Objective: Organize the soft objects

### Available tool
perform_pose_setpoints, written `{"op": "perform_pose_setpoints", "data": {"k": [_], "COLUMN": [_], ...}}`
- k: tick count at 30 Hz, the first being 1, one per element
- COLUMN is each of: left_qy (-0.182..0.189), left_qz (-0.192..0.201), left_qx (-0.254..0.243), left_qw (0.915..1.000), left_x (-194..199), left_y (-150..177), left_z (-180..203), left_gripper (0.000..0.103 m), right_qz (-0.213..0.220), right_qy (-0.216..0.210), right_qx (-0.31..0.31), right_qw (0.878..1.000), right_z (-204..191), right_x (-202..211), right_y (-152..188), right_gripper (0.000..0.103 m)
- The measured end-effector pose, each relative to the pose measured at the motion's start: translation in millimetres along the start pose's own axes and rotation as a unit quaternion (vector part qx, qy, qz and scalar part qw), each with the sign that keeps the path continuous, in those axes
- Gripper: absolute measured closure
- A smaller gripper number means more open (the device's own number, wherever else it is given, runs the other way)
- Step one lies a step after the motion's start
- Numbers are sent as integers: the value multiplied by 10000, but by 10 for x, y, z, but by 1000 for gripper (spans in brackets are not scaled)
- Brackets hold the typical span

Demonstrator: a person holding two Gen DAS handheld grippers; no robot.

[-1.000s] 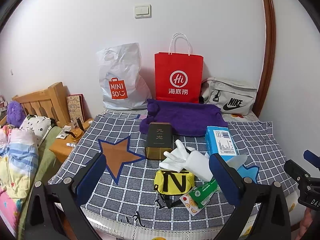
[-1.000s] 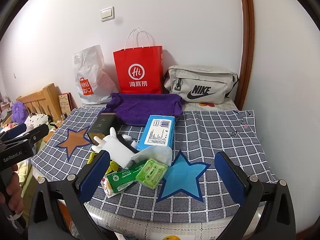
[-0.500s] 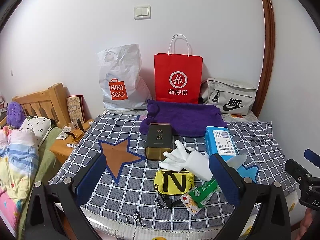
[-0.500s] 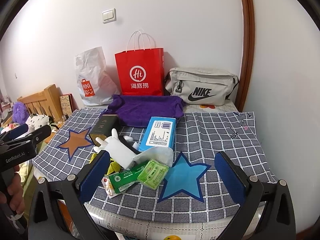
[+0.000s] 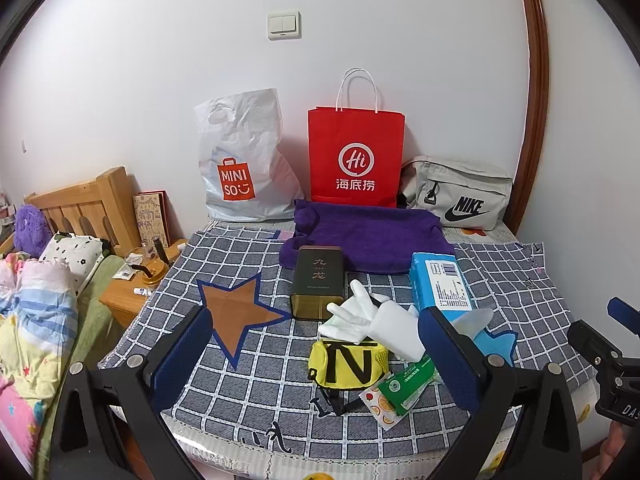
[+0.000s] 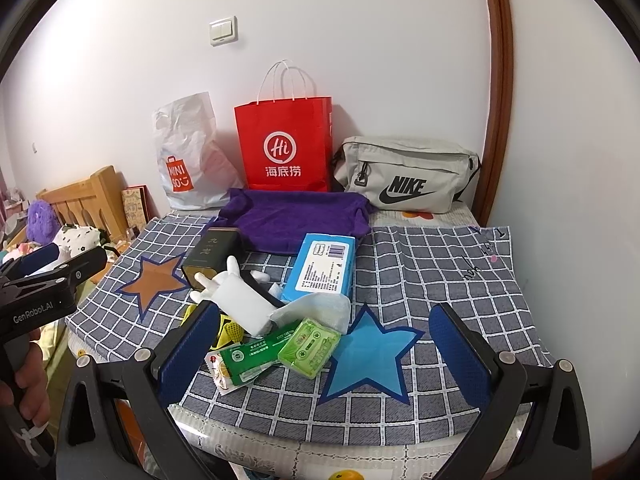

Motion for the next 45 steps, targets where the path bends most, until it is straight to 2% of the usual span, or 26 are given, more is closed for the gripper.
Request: {"op": "perform_pose_setpoints", "data": {"k": [34, 39, 45], "left_qy": [-8, -65, -223], "left_qz": [-1, -74, -317], "left_qx": [-4, -5, 94], "left_qw": [10000, 10000, 9992], "left_x": [6, -55, -323], "left_y": [15, 12, 82], "left_z": [3, -31, -170], "left_gripper": [0, 0, 0], "right_qz": [21, -67, -332], "right_qy": [-40, -103, -156], "right_qx": [22, -32, -80], "right_qw": [10000, 9999, 9993], "right_z": [-23, -15, 14], "right_x": [-2, -114, -374], "right_y": [3, 31, 142], "right_gripper": [0, 0, 0]}}
Point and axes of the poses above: each gripper's, at about its wrist camera, not at the fingertips, and x roughly against the way its jaws point, z to its right, y to its underside, the point moved 7 cm from there along -x, roughly the way its jaws point, and after that the axes turned 6 degrees about x, right-handed, at the moved point
